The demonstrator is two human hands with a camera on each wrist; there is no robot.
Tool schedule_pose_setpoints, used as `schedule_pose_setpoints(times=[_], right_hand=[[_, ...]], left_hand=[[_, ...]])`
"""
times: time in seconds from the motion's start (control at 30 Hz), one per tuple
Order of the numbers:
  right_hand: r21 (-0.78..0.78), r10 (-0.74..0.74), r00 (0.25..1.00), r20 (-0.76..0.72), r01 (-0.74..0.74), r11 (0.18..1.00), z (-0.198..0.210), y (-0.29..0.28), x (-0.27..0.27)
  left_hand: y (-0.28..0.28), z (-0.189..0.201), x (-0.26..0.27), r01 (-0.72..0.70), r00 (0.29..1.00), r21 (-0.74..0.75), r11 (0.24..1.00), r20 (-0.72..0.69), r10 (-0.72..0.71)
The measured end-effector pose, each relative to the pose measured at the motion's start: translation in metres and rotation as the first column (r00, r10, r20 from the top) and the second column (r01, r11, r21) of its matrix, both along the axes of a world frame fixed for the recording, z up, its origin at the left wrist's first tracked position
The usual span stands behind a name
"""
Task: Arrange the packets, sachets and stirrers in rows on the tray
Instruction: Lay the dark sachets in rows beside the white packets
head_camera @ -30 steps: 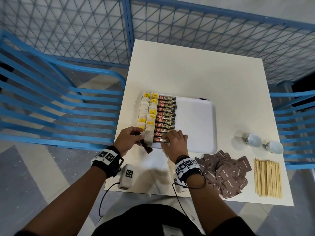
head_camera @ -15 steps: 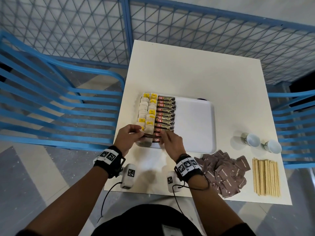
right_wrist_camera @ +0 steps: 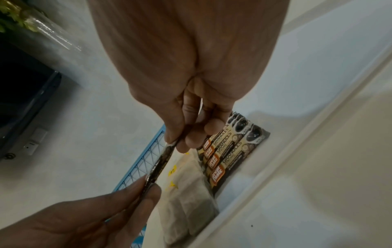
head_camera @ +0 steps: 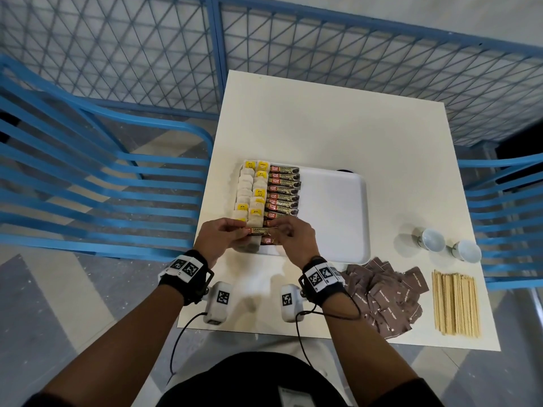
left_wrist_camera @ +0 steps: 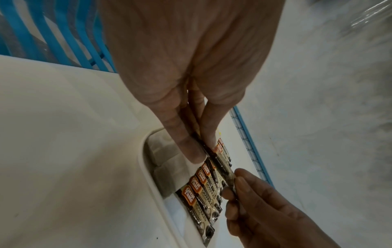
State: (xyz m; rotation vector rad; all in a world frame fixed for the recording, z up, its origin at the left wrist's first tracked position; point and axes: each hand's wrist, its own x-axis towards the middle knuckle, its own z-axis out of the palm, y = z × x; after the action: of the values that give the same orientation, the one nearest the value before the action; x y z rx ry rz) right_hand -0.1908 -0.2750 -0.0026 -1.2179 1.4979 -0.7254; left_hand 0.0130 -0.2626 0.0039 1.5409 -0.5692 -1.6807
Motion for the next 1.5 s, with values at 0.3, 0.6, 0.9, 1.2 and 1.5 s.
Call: schedule_pose_setpoints(times=[0.3, 0.6, 0.9, 1.2, 1.5], right_hand=[[-0.314, 0.179, 0.797, -0.576, -0.418, 0.853, -0.007, 0.007, 0.004], [-0.205, 0.163, 0.726, -0.668, -0.389, 0.898, -0.027, 0.023, -0.027], [-0.142, 0.163, 0.701, -0.694, -0.356, 0.924, -0.032, 0.032, -0.017], [-0.113, 0.177, 0.705, -0.687, -0.345, 0.932, -0.031, 0.035, -0.021], [-0.236, -0.035, 0.842, -0.538, -0.111, 0.966, -0.012, 0.052, -0.062]], left_hand=[[0.000, 0.002, -0.004, 0.061, 0.996, -0.014, 0.998, 0.070, -0.060], [0.005, -0.008, -0.008, 0.153, 0.943, -0.013, 0.988, 0.301, -0.142], [0.008, -0.004, -0.008, 0.197, 0.922, 0.000, 0.980, 0.339, -0.185], [0.007, -0.003, -0.010, 0.223, 0.911, -0.013, 0.975, 0.360, -0.203], [0.011, 0.004, -0.060, 0.414, 0.814, -0.077, 0.907, 0.478, -0.331]])
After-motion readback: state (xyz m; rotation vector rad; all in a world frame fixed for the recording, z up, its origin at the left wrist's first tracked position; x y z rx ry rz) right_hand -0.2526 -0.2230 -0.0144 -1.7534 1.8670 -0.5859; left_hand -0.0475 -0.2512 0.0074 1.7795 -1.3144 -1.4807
